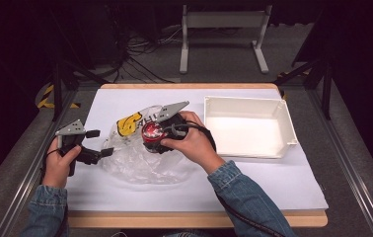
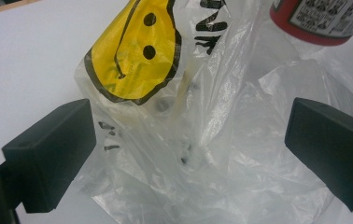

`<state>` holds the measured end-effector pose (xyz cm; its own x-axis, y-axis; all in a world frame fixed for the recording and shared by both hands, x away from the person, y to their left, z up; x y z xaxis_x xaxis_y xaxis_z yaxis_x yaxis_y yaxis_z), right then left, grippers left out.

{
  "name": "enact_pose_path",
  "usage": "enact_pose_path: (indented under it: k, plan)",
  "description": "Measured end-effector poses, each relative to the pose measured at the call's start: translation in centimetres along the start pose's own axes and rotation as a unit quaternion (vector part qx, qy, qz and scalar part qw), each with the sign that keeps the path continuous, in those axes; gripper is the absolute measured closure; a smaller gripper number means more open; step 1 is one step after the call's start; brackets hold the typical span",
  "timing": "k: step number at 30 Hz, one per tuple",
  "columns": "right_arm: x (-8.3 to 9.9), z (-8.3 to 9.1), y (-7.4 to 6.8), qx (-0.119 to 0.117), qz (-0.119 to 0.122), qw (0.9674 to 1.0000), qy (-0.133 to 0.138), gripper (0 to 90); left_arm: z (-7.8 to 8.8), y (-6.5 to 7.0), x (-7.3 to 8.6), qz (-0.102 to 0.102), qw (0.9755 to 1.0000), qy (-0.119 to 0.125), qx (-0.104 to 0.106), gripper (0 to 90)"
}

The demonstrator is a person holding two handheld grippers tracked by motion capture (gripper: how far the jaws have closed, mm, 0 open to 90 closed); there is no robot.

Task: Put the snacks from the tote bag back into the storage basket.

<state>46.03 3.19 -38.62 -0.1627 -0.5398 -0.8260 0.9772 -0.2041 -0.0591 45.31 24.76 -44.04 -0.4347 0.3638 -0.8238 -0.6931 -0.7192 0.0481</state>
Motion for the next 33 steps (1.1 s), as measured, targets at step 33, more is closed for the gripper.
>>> enact_pose_path:
  k: [33]
  plan:
    - [-0.9, 8.0, 4.6, 0.071, -0.024, 0.9971, 0.008, 20.9, 0.8, -1.0, 0.0, 0.027, 0.9994, 0.019, 0.001, 3.8]
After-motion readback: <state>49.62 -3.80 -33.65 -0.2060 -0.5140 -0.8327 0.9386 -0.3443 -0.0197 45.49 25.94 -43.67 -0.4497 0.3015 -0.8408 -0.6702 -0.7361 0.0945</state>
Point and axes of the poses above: each handheld gripper's, and its own axes: z roughly backward along the jaws, x roughly out of its underside, y roughly to its right, the point moved 8 cm from there along -z, roughly forward along the jaws, and after that the axes turned 8 degrees about -x, right-handed, at the moved point
